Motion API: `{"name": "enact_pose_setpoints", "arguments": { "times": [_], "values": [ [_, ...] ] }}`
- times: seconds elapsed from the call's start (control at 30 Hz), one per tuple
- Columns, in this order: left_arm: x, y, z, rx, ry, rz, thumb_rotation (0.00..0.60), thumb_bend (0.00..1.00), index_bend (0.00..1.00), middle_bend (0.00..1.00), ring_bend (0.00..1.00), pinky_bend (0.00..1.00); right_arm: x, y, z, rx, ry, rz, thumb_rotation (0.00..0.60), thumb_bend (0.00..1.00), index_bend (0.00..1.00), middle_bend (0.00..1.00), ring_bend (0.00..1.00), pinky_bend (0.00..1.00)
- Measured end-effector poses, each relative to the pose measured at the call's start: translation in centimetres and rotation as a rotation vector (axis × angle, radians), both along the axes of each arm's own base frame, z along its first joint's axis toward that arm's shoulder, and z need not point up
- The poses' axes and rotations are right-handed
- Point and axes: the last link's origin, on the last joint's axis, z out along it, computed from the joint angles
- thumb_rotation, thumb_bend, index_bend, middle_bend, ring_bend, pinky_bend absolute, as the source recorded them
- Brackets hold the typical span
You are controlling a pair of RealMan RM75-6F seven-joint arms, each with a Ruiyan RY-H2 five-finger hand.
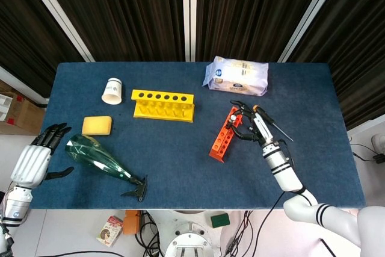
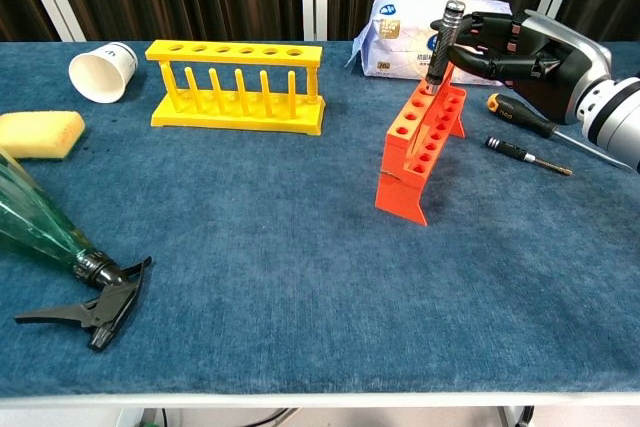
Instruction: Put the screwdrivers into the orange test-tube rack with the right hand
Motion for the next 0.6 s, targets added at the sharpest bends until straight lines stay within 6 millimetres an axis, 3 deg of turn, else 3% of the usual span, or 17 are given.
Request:
{"name": "enact_pose_setpoints", "arguments": {
  "times": [0.33,0.6],
  "values": [
    [-0.04,0.02,0.0,-0.001,0.0,0.004,0.6,0.06,0.12,0.09,0.06,0.24,0.13,-0.04,0.01,0.011,0.049,0.009,0.6,0.38,0.49,0.07,0.0,0.0],
    [0.0,-0.02,0.03,0.001,0.001,0.001,0.6,0.06,0.12,0.09,0.06,0.24,0.32,0.2,0.41,0.02,0.048,0.032,0.6,0.31,0.22,0.03,0.0,0.0]
  ]
}}
